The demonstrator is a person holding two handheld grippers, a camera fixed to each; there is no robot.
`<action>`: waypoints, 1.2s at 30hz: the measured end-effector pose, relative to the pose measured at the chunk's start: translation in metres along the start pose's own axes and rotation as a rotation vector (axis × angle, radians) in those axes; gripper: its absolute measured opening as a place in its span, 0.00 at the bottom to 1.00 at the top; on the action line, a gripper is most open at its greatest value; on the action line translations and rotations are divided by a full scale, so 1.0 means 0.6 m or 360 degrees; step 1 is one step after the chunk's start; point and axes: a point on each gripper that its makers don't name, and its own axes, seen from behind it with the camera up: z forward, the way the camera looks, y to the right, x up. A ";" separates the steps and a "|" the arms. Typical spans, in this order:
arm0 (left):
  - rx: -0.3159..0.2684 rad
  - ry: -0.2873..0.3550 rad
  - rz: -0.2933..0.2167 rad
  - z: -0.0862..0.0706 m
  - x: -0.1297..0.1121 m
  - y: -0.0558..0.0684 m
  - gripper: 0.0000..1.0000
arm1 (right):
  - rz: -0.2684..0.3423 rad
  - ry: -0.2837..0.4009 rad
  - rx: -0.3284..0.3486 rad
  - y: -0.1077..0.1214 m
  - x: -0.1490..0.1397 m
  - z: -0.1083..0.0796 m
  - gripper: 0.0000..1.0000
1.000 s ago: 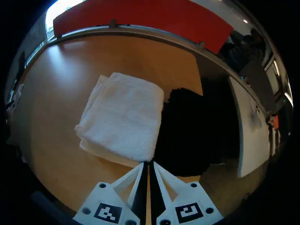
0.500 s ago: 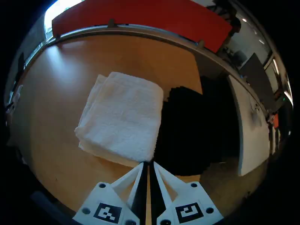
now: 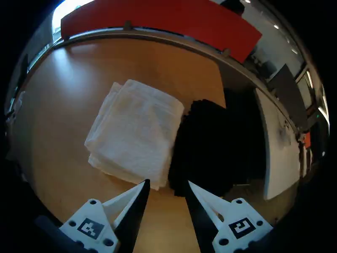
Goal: Fold towel
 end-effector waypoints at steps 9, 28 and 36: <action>-0.0004 0.0010 0.0004 -0.001 0.003 -0.003 0.98 | -0.0004 0.0032 0.0005 -0.009 0.011 -0.005 0.69; 0.0009 0.0019 -0.0014 -0.007 0.000 -0.016 0.98 | -0.0046 0.0177 0.0170 -0.121 0.078 0.005 0.83; 0.0025 0.0022 -0.0033 -0.012 -0.005 -0.025 0.98 | -0.0078 0.0195 0.0232 -0.168 0.097 0.018 0.83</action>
